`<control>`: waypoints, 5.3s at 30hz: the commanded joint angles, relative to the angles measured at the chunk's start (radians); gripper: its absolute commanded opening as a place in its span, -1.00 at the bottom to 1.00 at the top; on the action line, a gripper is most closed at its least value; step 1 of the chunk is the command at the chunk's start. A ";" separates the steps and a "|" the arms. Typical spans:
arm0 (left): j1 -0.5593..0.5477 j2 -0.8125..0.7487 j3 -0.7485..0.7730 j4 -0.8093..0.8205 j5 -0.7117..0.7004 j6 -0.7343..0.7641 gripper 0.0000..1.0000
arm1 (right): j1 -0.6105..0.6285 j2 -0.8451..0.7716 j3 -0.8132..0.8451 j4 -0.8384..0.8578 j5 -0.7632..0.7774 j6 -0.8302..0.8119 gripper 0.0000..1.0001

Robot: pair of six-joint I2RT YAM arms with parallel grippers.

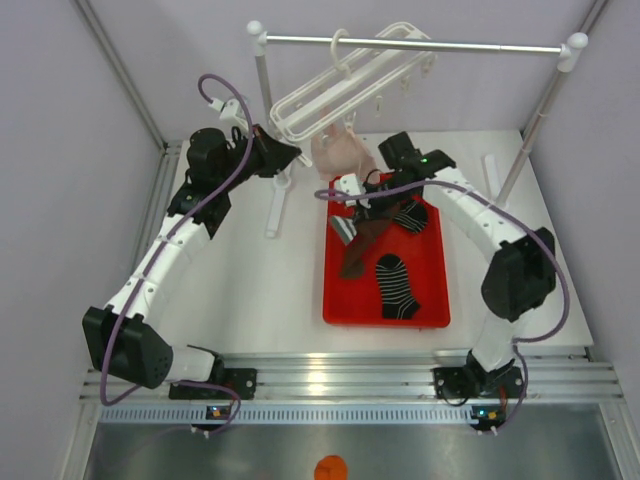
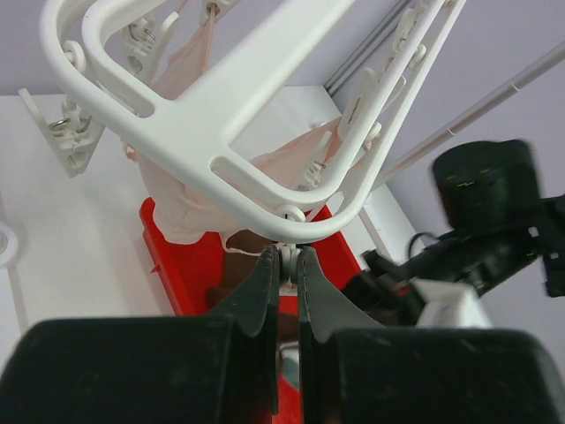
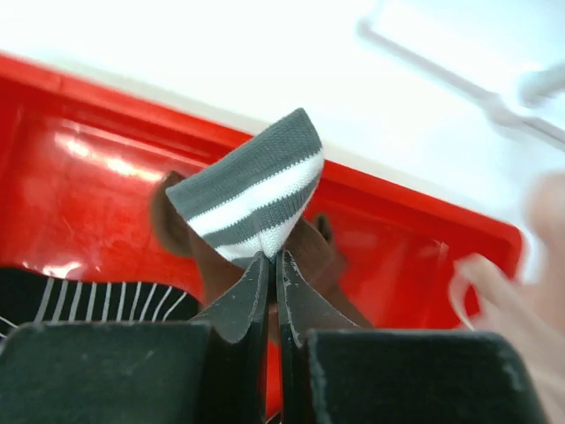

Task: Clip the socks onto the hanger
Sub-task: Clamp the sock onto the hanger, then open the clamp at the hanger.

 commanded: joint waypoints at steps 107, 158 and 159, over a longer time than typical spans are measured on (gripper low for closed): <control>0.165 -0.168 -0.190 0.289 0.283 0.101 -0.05 | -0.103 -0.245 -0.194 1.121 -0.105 1.465 -1.00; 0.102 -0.015 -0.055 0.229 0.046 0.207 -0.15 | -0.123 -0.239 -0.174 1.065 -0.165 1.424 -1.00; 0.103 -0.012 -0.052 0.234 0.038 0.202 -0.16 | -0.125 -0.241 -0.176 1.065 -0.169 1.424 -1.00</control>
